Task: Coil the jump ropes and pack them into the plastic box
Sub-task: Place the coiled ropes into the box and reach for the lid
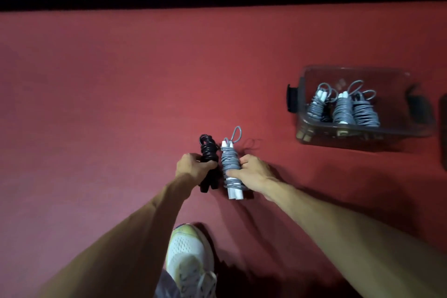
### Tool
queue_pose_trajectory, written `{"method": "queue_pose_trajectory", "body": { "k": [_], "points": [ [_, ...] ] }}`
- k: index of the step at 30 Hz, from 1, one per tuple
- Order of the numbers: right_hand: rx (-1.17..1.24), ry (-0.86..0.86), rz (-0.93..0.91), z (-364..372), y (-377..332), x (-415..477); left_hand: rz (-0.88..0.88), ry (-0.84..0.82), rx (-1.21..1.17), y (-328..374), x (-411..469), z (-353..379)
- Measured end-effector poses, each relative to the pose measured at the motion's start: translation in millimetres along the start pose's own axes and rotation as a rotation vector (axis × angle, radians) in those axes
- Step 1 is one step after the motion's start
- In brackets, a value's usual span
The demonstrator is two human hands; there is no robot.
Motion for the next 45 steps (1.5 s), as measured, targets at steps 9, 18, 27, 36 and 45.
{"method": "queue_pose_trajectory", "body": {
  "k": [9,18,27,36,45],
  "points": [
    [0.021,0.263,-0.106,-177.3,-12.3,-75.9,0.133,-0.224,-0.169,114.3,-103.7,46.0],
    [0.08,0.565,-0.079,-322.6,32.6,-87.4,0.32,-0.262,-0.123,234.8,-161.8,121.8],
    [0.091,0.635,-0.032,-365.5,94.9,-36.7,0.368,-0.264,-0.071,298.7,-101.6,194.2],
    [0.085,0.533,0.025,-359.9,112.5,-13.4,0.4,-0.243,0.222,298.5,-73.5,225.1],
    [0.046,0.618,-0.106,-369.8,97.3,-44.1,0.542,-0.082,0.177,316.9,-133.2,208.4]
  ]
}}
Point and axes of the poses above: each hand's wrist, its own x-axis towards the middle knuckle, its own z-axis out of the palm, y = z × x, the point moved 9 cm from there along x, towards the middle knuckle, and after that the axes turned 14 degrees about -z, right-handed, at the moved point
